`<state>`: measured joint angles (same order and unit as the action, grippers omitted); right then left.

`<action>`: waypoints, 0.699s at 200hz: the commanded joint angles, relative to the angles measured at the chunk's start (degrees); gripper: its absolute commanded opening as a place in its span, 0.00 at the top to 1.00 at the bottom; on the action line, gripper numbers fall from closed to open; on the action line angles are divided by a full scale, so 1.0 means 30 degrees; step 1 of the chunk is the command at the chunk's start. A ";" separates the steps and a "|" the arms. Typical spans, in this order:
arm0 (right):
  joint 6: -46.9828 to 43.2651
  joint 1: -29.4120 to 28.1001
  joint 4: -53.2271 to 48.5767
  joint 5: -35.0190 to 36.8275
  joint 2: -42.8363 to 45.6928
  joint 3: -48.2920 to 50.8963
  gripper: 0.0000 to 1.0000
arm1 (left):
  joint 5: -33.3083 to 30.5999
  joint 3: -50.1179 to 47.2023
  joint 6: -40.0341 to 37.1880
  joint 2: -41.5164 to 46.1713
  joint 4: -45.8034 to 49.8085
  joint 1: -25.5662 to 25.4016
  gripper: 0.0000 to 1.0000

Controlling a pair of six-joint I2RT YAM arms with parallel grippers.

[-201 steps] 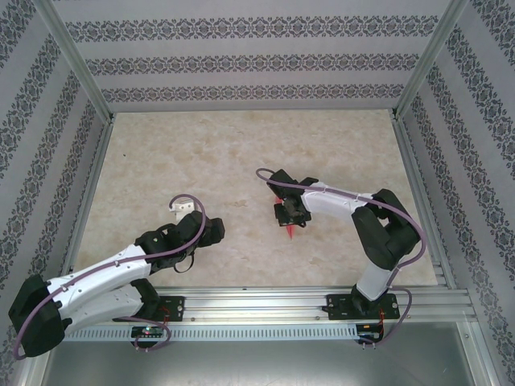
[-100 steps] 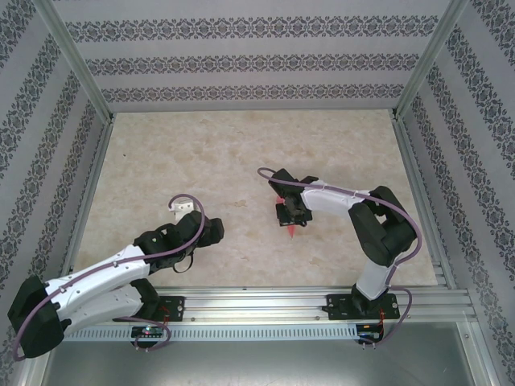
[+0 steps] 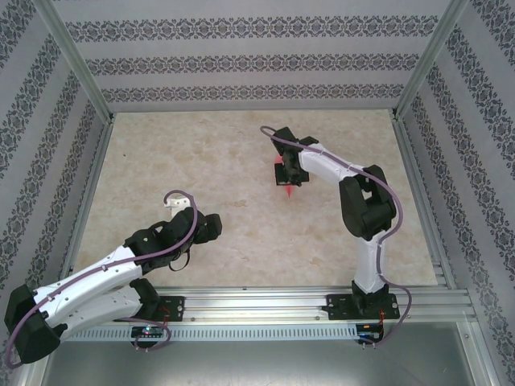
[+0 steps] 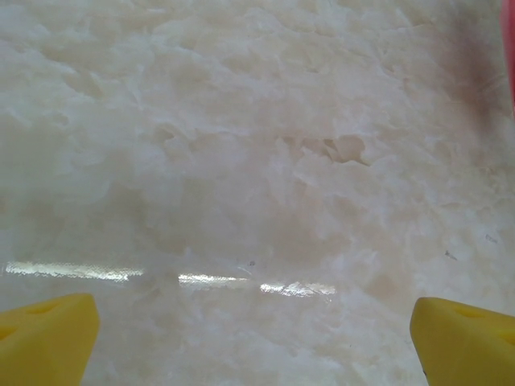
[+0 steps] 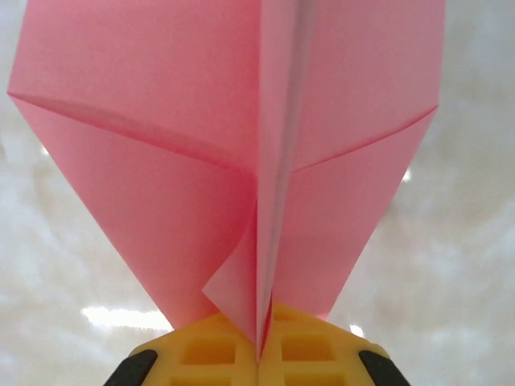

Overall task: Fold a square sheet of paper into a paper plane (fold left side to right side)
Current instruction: Place the paper plane at the top-center of the table.

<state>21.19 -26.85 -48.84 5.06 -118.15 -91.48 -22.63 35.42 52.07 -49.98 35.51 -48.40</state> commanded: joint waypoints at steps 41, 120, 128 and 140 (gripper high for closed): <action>-0.0862 0.0805 -0.2989 0.0905 -0.4819 -0.6357 0.93 | -0.0424 0.0178 -0.0391 0.0103 0.0725 0.0139 0.00; -0.0337 0.0437 -0.3690 0.0674 -0.5159 -0.6458 0.92 | -0.0705 0.0166 -0.0366 -0.0042 0.0822 0.0149 0.00; -0.0159 0.0324 -0.3466 0.0715 -0.4807 -0.5898 0.91 | -0.0703 0.0163 -0.0366 -0.0115 0.0819 0.0163 0.00; 0.0152 0.0249 -0.3029 0.0559 -0.4375 -0.5099 0.90 | -0.0696 0.0184 -0.0359 -0.0145 0.0821 0.0159 0.00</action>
<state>19.64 -24.91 -57.82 6.44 -134.76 -111.11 -23.31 35.42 51.92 -50.22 36.58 -48.40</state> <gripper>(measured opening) 0.091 0.998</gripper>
